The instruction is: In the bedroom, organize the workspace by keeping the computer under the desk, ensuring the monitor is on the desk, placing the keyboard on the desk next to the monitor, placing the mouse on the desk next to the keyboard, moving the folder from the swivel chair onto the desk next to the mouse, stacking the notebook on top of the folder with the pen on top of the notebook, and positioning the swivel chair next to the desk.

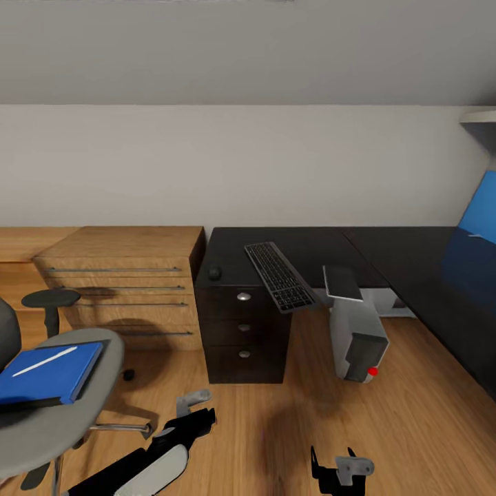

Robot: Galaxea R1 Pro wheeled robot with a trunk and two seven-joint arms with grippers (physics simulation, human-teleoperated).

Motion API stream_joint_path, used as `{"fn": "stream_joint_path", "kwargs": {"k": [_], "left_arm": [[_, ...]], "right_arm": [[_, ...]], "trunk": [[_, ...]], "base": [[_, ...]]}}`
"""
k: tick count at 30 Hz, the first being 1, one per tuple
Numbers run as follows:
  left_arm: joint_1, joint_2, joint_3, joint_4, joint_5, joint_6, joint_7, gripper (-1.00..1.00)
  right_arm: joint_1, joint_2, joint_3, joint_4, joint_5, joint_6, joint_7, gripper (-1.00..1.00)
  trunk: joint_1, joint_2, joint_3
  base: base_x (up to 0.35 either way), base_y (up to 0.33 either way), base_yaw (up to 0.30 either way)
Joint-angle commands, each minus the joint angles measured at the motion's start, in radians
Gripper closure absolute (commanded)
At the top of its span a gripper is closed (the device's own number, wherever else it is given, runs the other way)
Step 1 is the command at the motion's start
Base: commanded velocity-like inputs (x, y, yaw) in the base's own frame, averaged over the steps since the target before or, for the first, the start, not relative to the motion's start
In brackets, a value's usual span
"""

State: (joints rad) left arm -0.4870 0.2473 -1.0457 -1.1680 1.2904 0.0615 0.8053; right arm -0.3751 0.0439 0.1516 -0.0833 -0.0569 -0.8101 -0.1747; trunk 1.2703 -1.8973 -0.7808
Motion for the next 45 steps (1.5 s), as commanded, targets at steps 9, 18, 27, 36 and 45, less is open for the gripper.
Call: {"fn": "stream_joint_path", "kwargs": {"k": [9, 18, 27, 36, 45], "left_arm": [[-0.001, 0.085, 0.027, -0.069, 0.007, 0.031, 0.068, -1.00], [-0.001, 0.125, 0.024, -0.142, 0.006, 0.032, 0.075, -1.00], [-0.001, 0.203, -0.020, -0.271, 0.054, 0.032, 0.080, -1.00], [-0.001, 0.191, -0.028, -0.158, 0.056, 0.031, 0.077, -1.00], [-0.001, 0.137, -0.032, -0.051, 0.054, 0.031, 0.075, -1.00]], "right_arm": [[-0.005, -0.013, -0.068, -0.195, -0.091, 0.256, -0.004, -1.00], [-0.005, -0.052, -0.182, -0.676, -0.355, 0.860, 0.001, -1.00], [-0.004, -0.062, -0.295, -1.178, -0.758, 1.181, 0.015, -1.00], [-0.004, -0.071, -0.305, -1.229, -0.920, 1.190, 0.105, -1.00], [-0.004, -0.072, -0.304, -1.225, -1.153, 1.191, 0.133, -1.00]], "trunk": [[0.035, -0.064, -0.029], [0.069, -0.127, -0.057], [0.073, -0.134, -0.062], [0.073, -0.134, -0.062], [0.073, -0.134, -0.062]], "base": [[0.000, 0.000, 0.000], [0.000, 0.000, 0.000], [0.000, 0.000, -0.008], [0.000, 0.000, -0.001], [0.000, 0.000, 0.000]]}}
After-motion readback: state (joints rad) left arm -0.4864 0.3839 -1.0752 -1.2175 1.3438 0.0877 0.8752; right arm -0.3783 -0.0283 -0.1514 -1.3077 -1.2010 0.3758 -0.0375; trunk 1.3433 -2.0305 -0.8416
